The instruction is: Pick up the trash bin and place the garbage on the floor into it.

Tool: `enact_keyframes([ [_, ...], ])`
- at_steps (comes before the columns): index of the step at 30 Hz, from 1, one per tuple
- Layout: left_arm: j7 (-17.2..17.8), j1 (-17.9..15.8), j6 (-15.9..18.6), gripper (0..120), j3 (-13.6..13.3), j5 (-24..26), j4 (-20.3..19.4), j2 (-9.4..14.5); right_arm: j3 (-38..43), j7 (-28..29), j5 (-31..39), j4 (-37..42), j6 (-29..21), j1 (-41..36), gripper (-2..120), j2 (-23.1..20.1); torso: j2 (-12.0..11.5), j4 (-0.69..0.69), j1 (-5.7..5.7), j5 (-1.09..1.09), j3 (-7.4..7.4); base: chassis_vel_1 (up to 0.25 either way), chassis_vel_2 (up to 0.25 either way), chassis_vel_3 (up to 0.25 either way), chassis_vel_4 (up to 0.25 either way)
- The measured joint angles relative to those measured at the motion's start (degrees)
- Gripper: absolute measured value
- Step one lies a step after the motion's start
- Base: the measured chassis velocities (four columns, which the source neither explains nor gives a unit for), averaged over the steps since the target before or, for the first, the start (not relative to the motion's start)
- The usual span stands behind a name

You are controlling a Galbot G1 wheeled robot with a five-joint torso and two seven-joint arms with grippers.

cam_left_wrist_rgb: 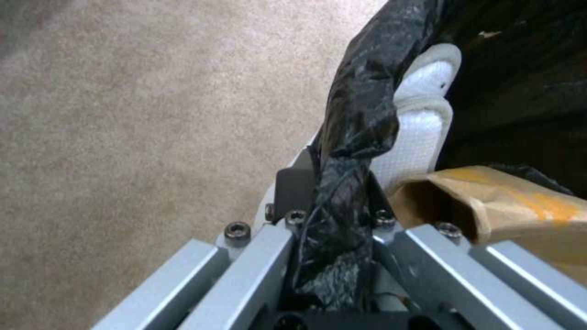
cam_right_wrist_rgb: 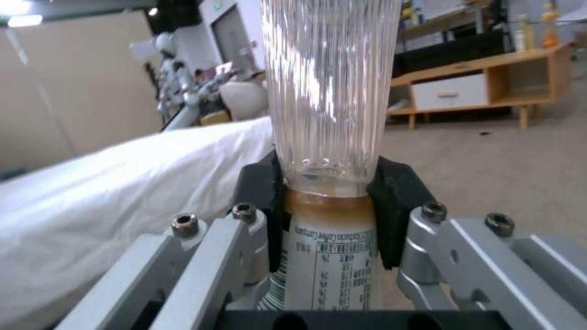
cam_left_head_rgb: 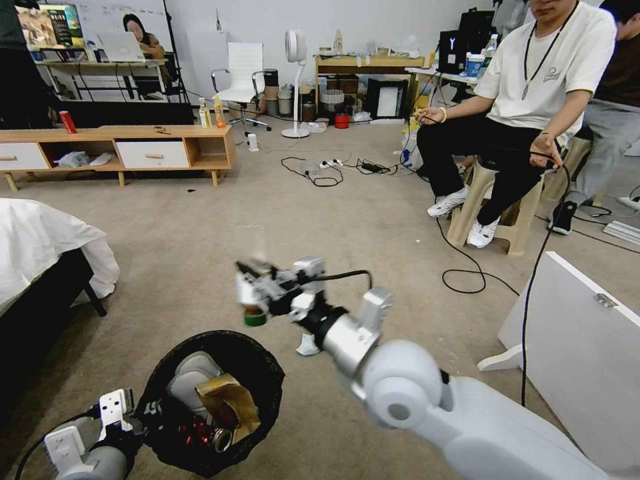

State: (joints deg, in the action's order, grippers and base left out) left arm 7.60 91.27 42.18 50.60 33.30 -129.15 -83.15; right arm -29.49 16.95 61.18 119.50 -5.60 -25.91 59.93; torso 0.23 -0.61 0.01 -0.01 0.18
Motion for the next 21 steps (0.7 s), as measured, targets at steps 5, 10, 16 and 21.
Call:
enact_keyframes([
  [5,0.02,-0.11,0.0,2,0.03,0.13,0.07,0.07,-3.34,-2.14,-3.82,-2.39,2.29,0.48,27,0.33,0.0,-0.01,0.0,0.01,0.0,0.0,0.0,0.0,0.0],
  [10,0.03,-0.35,0.0,2,0.03,0.16,0.36,0.04,-5.6,-4.51,-7.78,-5.13,4.82,-0.31,27,0.28,0.0,-0.01,0.0,0.01,0.0,0.0,0.0,0.0,0.0],
  [16,0.05,-0.66,0.0,2,0.06,0.24,0.79,-0.08,-8.79,-6.1,-13.28,-8.98,8.71,-1.96,27,0.36,0.0,-0.01,0.0,0.01,0.0,0.0,0.0,0.0,0.0],
  [21,0.05,-0.84,0.0,2,0.1,0.31,1.13,-0.07,-10.04,-7.09,-16.5,-10.86,11.01,-2.7,27,0.78,0.0,-0.01,0.0,0.01,0.0,0.0,0.0,0.0,0.0],
])
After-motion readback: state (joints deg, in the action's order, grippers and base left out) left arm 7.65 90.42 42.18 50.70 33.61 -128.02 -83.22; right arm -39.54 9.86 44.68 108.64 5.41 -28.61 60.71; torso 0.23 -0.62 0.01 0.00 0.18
